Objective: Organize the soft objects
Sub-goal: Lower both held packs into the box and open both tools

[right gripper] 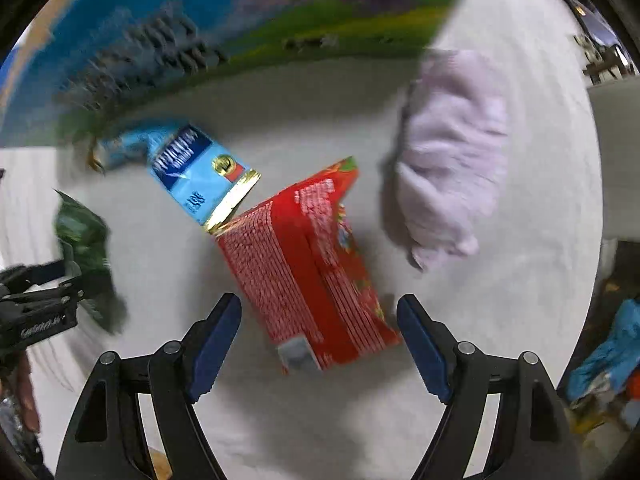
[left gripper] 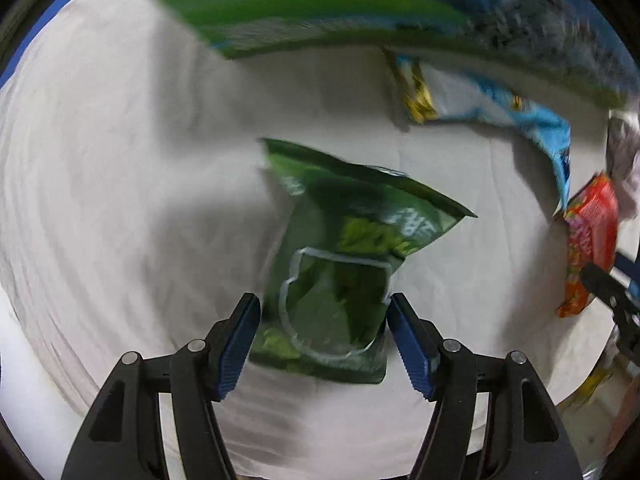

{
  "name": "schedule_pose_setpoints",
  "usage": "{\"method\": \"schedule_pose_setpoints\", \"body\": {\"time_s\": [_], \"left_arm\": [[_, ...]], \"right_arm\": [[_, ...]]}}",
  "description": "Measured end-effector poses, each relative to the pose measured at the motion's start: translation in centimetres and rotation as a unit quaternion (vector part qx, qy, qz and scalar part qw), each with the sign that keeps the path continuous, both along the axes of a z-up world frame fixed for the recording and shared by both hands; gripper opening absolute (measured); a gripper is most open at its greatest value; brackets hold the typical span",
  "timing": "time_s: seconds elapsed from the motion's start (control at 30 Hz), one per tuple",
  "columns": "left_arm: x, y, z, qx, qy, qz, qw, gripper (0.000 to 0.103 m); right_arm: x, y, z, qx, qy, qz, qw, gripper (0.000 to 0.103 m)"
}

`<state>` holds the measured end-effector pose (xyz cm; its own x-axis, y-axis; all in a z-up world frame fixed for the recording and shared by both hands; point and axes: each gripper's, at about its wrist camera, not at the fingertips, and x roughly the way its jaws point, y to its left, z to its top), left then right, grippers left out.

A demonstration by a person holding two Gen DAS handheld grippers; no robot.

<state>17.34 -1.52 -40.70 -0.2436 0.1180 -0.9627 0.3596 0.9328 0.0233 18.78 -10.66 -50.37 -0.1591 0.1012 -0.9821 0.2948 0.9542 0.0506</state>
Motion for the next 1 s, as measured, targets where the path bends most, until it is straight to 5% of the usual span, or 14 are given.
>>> {"method": "schedule_pose_setpoints", "body": {"time_s": [0.1, 0.17, 0.4, 0.7, 0.83, 1.0], "left_arm": [[-0.1, -0.7, -0.7, 0.007, 0.000, -0.002, 1.0000, 0.060], [-0.7, -0.1, -0.3, -0.002, -0.006, 0.018, 0.9998, 0.048], [-2.8, 1.3, 2.7, -0.029, -0.035, 0.078, 0.9959, 0.041], [-7.2, 1.3, 13.5, -0.103, -0.074, 0.087, 0.9881, 0.041], [-4.9, 0.0, 19.1, -0.142, -0.111, 0.068, 0.9813, 0.041], [6.5, -1.0, 22.9, -0.148, -0.158, 0.056, 0.9746, 0.041]], "right_arm": [[0.2, 0.9, -1.2, -0.022, 0.021, 0.002, 1.000, 0.070], [0.4, 1.5, -1.1, -0.023, 0.019, -0.005, 1.000, 0.061], [-2.1, -0.2, 2.1, 0.023, 0.007, -0.044, 0.999, 0.051], [-4.1, 0.0, 12.6, 0.085, -0.076, -0.056, 0.992, 0.050], [-2.8, -1.8, 18.8, 0.097, -0.134, -0.060, 0.984, 0.050], [1.3, -3.7, 24.8, 0.073, -0.188, -0.050, 0.978, 0.050]]}}
